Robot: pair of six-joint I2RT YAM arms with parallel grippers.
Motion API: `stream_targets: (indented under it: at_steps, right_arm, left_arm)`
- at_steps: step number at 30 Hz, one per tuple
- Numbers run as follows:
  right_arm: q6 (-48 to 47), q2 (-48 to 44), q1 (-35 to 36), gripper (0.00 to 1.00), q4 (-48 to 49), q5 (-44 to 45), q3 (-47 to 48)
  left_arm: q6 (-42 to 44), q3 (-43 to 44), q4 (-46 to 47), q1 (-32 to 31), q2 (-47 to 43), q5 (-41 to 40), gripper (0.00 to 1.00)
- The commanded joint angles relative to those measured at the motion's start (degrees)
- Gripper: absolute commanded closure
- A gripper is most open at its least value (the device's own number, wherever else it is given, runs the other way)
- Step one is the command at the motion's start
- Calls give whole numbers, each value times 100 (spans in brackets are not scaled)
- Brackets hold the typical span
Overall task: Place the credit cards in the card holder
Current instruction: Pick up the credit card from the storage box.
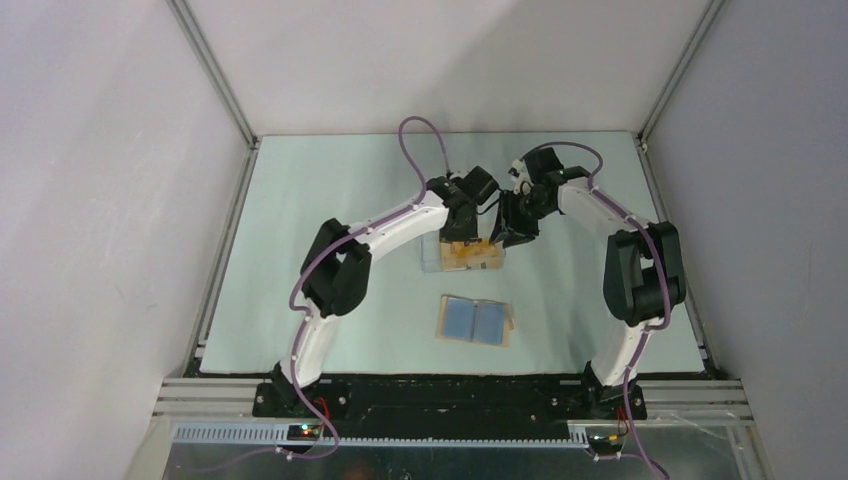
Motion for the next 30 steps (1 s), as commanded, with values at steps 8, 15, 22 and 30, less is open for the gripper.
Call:
stream_targets:
  at_steps: [8,15,22,30]
  right_arm:
    - [-54,-422,-2,53,-121,59,141]
    - [-68,-505,139,52,-294,259,501]
    - [-128,-197,435,56,-401,244,970]
    - [-138,468,630,63,-496,169,1319]
  left_arm:
    - [36,-710,440,182,-584,245,42]
    - [57,-1549,1166,473,-1028,907,43]
    - [-64,-2427,2009,819,-1545,1419,47]
    - [-102,-2514,2273,935,-1352,1763,59]
